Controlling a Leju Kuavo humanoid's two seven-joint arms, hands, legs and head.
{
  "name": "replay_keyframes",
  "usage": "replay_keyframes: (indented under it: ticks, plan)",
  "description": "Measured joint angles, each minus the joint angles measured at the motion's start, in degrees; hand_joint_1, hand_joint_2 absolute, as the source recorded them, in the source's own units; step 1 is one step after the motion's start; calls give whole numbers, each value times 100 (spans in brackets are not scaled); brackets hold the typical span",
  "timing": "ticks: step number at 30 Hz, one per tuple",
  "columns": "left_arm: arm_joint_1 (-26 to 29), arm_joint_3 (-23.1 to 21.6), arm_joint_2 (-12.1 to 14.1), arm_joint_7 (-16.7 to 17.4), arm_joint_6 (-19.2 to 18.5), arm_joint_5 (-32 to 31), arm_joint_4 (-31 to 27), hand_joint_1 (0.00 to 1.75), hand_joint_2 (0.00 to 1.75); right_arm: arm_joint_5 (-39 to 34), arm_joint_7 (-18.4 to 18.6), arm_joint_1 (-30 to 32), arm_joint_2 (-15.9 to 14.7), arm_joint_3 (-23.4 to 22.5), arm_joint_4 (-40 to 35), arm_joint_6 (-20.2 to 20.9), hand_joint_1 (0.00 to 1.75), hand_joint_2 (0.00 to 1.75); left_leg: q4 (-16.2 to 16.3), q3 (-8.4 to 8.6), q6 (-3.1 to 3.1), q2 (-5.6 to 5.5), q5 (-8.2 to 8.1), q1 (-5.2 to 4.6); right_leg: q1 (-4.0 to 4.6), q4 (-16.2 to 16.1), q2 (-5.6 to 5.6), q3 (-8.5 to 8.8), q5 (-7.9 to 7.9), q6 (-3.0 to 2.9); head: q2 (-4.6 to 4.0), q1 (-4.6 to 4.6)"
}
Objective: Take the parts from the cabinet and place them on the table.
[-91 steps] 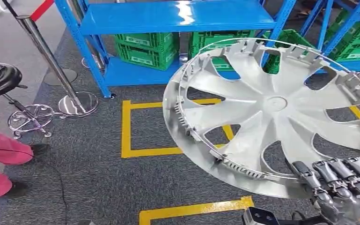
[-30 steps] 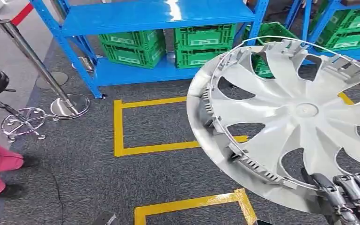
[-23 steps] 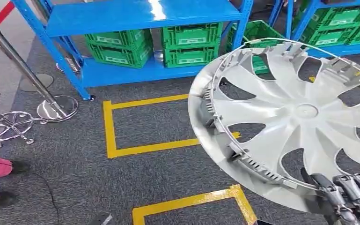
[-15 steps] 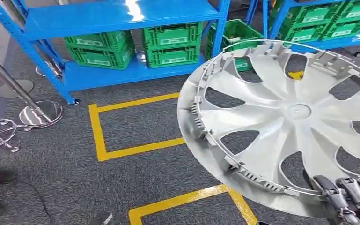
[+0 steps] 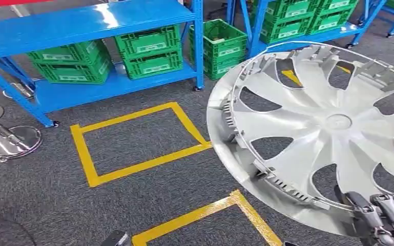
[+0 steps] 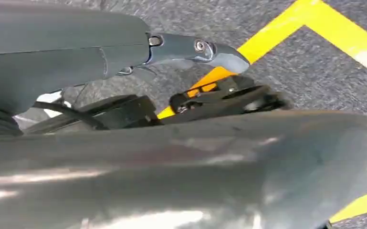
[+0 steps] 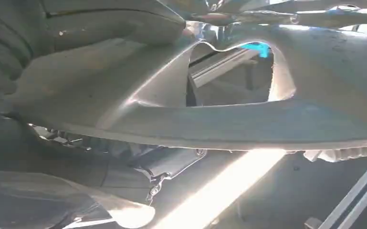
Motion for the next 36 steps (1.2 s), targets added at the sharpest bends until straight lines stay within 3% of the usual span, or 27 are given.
replay_keyframes:
  ticks: [1,2,6,7,8,9,11,12,13,14,15,16,17,18,21,22,23,24,26,27,28,29,30,31,32,33,36]
  plan:
    - [1,0,4,0,2,0,0,0,0,0,0,-3,0,-4,0,0,175,175,-529,237,19,-173,245,13,-8,6,64,-3,3,19,0,-2]
    - [4,0,13,0,2,0,0,0,0,0,0,-6,4,-4,0,0,175,175,-717,332,47,-433,182,23,-2,15,112,-32,8,54,0,7]
    - [-16,0,9,2,4,0,-4,0,0,0,2,20,13,-11,-2,0,175,175,-819,303,128,-286,209,-21,-52,-21,326,-164,101,255,0,-4]
    - [-21,0,7,2,4,-2,-7,0,0,-2,2,32,13,-13,0,0,175,175,-908,327,199,-206,261,29,-60,50,236,-209,50,265,0,2]
    - [-29,2,11,2,15,-2,-7,0,0,-2,2,30,13,-13,0,0,175,175,-925,327,222,-148,275,13,-31,210,-71,-292,-86,271,0,26]
    - [-27,2,15,2,11,-2,-7,0,0,-2,2,6,13,-9,0,0,175,175,-925,311,267,-84,281,-4,-29,571,-226,-462,-337,286,0,57]
    - [10,2,13,4,4,0,-7,0,0,-2,2,-9,13,-7,0,0,175,175,-922,288,275,74,282,-35,-32,1486,-293,-858,-781,318,0,50]
    - [23,2,15,4,4,0,-7,0,0,0,2,-9,13,-9,2,0,175,175,-918,279,275,143,283,-46,-32,1740,-295,-960,-850,328,0,59]
    - [31,2,20,4,2,0,-7,0,0,0,2,-9,13,-9,4,0,175,175,-917,280,275,209,283,-53,-32,1725,-301,-923,-787,327,0,52]
    - [30,2,22,4,2,0,-7,0,0,0,2,-7,13,-9,4,0,175,175,-916,282,274,274,283,-59,-32,1454,-320,-750,-610,325,0,52]
    - [25,2,22,4,-2,0,-9,0,0,0,0,-6,13,-9,4,0,175,175,-913,289,270,331,280,-62,-31,939,-379,-446,-365,312,0,55]
    - [23,2,22,4,-13,0,-7,0,0,0,0,-12,13,-9,4,0,175,175,-908,301,257,377,273,-66,-24,415,-516,-137,-168,291,0,52]
    - [26,2,28,4,-15,2,-7,0,0,0,0,-33,13,-9,4,0,175,175,-894,309,229,421,259,-90,1,30,-774,67,-167,268,0,59]
    - [29,2,33,4,-15,2,-7,0,0,0,-2,-58,13,-9,4,0,175,175,-849,298,191,462,237,-125,30,-23,-739,97,-151,207,0,44]
    - [17,2,44,4,-17,2,-7,0,0,-2,2,-45,13,-20,7,0,175,175,-857,306,124,609,267,-114,51,11,-576,31,-116,136,0,33]
    - [7,0,44,4,-17,2,-9,0,0,-2,2,-45,13,-24,4,0,175,175,-837,291,86,607,219,-106,10,-28,-525,74,-82,85,0,33]
    - [-4,0,50,4,-17,2,-7,0,0,-4,4,-40,13,-31,4,0,175,175,-715,267,38,348,81,-80,1,-30,-486,52,-68,61,0,6]
    - [-3,0,50,2,-17,2,-9,0,0,0,2,-56,13,-37,7,0,175,175,-404,146,17,178,-145,-66,-3,-29,-444,39,-50,28,0,-11]
    - [18,0,57,4,-17,2,-9,0,0,-2,4,-59,15,-46,7,0,175,175,554,-245,-12,57,-602,-43,2,-27,-321,10,-34,4,0,-9]
    - [28,-2,55,4,-15,2,-9,0,0,0,4,-60,15,-50,9,0,175,175,891,-388,-17,54,-691,-41,4,-23,-247,1,-30,1,0,-11]
    - [33,-2,55,4,-15,4,-9,0,0,0,4,-59,17,-55,9,0,175,175,933,-405,-17,53,-634,-40,4,-23,-181,3,-27,3,0,-9]
    - [32,-2,55,2,-13,9,-7,0,0,0,4,-57,22,-61,9,0,175,175,741,-315,-7,48,-445,-38,3,-18,-107,5,-26,5,0,-13]
    - [28,-2,57,2,-13,11,-9,0,0,0,4,-56,28,-61,9,0,175,175,350,-138,13,32,-187,-34,2,-14,-36,11,-24,9,0,-9]
    - [28,-2,57,2,-13,13,-9,0,0,0,4,-57,31,-63,9,0,175,175,-184,101,44,-48,102,-29,3,-8,37,24,-23,15,0,-15]
    - [30,-2,66,2,-13,18,-7,0,0,-2,4,-59,31,-66,9,0,175,175,-638,279,87,-301,281,-24,-5,-7,91,18,-19,24,0,-11]
    - [36,-2,77,2,-11,26,-7,0,0,0,4,-70,31,-68,9,0,175,175,-729,312,115,-473,239,-6,29,31,152,-21,-19,73,0,-2]
    - [6,-2,74,2,-7,46,-9,0,0,-2,7,-52,31,-74,9,0,175,175,-811,317,126,-347,173,-39,-40,3,295,-134,55,195,0,-24]
